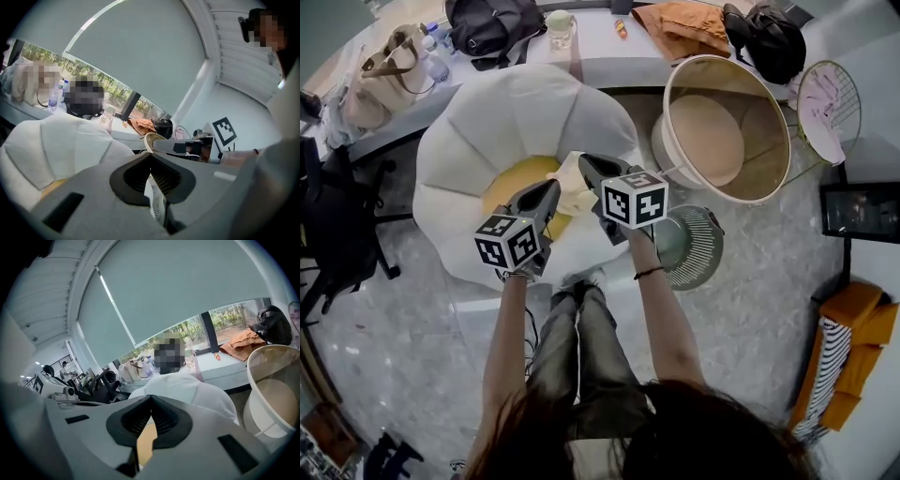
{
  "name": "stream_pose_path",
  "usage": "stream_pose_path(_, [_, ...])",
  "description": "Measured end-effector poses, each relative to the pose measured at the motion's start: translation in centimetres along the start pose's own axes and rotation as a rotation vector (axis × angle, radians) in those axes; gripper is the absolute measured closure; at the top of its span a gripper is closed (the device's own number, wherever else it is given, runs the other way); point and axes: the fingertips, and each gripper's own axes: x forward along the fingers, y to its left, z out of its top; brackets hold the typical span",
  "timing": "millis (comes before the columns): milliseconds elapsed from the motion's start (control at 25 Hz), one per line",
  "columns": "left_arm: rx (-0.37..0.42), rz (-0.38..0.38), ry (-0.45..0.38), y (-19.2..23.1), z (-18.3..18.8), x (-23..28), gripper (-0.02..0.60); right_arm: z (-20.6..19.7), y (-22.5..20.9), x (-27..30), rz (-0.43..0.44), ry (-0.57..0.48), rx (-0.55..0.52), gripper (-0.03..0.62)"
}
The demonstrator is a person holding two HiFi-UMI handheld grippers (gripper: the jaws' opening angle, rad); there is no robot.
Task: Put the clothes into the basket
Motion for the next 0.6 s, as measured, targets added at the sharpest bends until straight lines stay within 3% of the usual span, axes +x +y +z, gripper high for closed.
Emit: stream_pose_path(600, [-0.047, 0.032, 0.038, 6.1, -8.5, 5.1, 0.571, -9.9, -6.2, 6.7, 0.007, 0.109, 0.051, 0.585])
